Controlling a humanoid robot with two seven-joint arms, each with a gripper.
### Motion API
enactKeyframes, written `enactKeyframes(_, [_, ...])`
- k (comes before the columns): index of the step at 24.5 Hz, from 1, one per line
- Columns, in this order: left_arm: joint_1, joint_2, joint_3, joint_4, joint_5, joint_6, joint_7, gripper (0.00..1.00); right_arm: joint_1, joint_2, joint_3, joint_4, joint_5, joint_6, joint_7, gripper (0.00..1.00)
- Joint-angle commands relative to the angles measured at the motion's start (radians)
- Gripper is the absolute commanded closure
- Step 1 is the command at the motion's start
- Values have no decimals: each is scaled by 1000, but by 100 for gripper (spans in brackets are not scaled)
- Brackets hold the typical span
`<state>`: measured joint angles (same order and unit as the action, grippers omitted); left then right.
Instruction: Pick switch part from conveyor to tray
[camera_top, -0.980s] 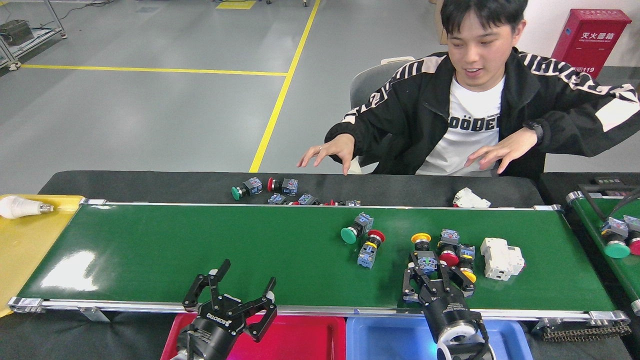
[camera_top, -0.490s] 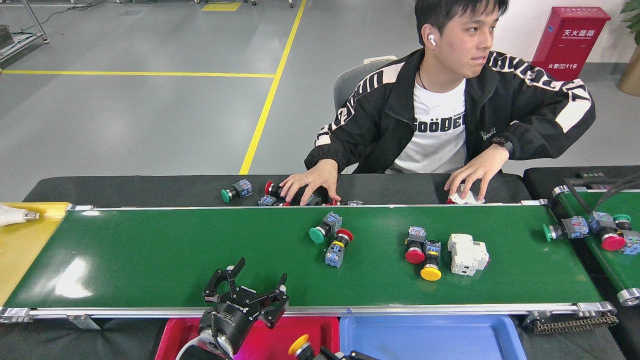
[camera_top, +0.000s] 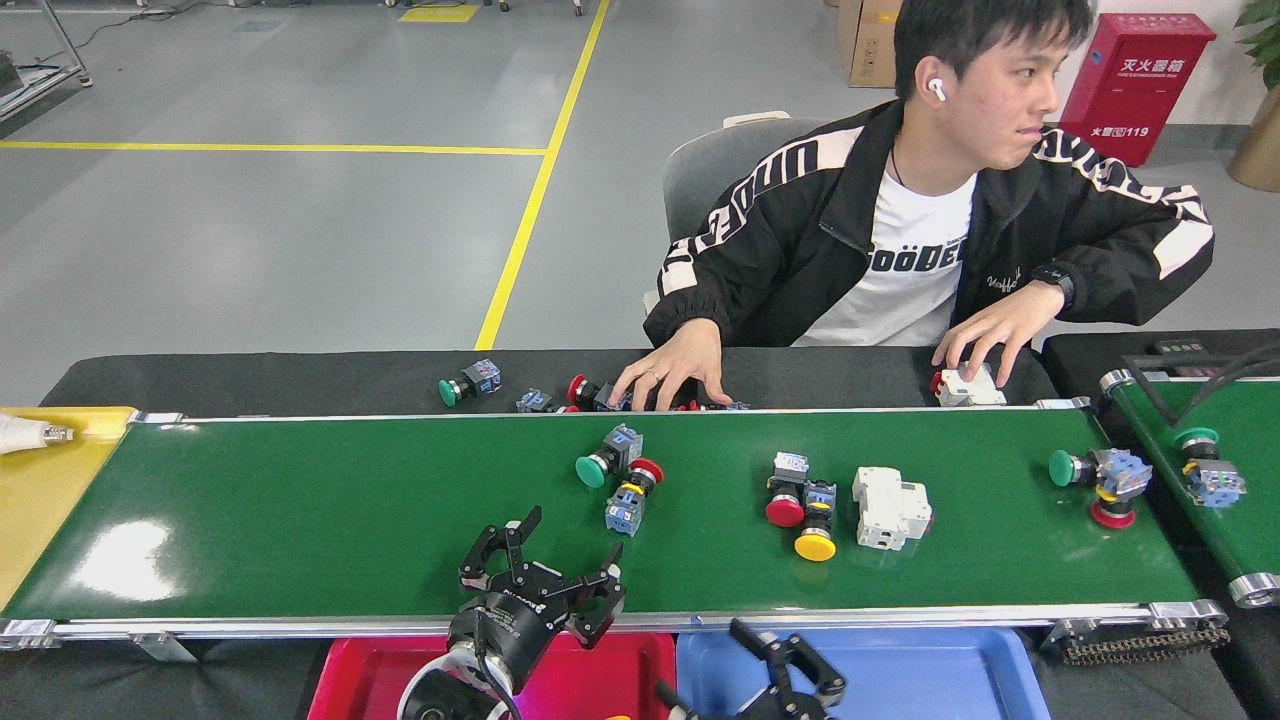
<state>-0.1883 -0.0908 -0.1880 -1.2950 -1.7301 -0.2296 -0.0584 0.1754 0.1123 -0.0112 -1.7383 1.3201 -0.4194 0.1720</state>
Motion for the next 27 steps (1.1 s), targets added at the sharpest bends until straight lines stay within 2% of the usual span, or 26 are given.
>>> enactKeyframes(1, [-31, -4, 1, 13, -2, 15, 3, 0, -8, 1, -75, -14, -4, 70, -12, 4])
enactKeyframes(4, [-54, -6, 1, 46, -2, 32, 3, 0, 19, -10, -154, -14, -2, 131, -32, 4])
enactKeyframes(7, [-82, -6, 1, 85, -2, 59, 12, 1, 64, -29, -177, -15, -2, 131, -121, 4])
enactKeyframes(8, [-89, -6, 2, 92, -2, 59, 12, 7, 70, -33, -177, -15, -2, 131, -132, 4])
enactKeyframes(11, [-102, -1, 10, 109, 3, 56, 12, 26, 61, -28, -171, -15, 8, 142, -129, 6])
enactKeyframes(13, [-105, 3, 12, 114, 9, 44, 14, 59, 49, -3, -136, -12, 31, 154, -115, 9])
enactKeyframes(14, [-105, 6, 13, 114, 15, 42, 14, 67, 41, 12, -107, -10, 45, 174, -109, 9])
enactKeyframes(15, [-106, 8, 13, 112, 27, 36, 12, 86, 15, 30, -46, 3, 80, 237, -100, 9])
enactKeyframes(16, [-106, 9, 13, 114, 37, 32, 12, 93, -8, 32, -3, 25, 107, 300, -95, 8])
enactKeyframes(17, [-103, 13, 13, 109, 52, 32, 12, 95, -45, 30, 74, 71, 136, 404, -89, 8])
enactKeyframes(19, [-91, 14, 13, 98, 75, 30, 12, 96, -123, 21, 180, 144, 142, 536, -88, 6])
enactKeyframes(22, [-42, 56, 16, -4, 115, 10, 12, 96, -223, 21, 269, 263, 142, 657, -88, 5])
enactKeyframes(27, [234, 178, 99, -319, 201, -129, 12, 94, -350, 44, 330, 421, 136, 755, -91, 4])
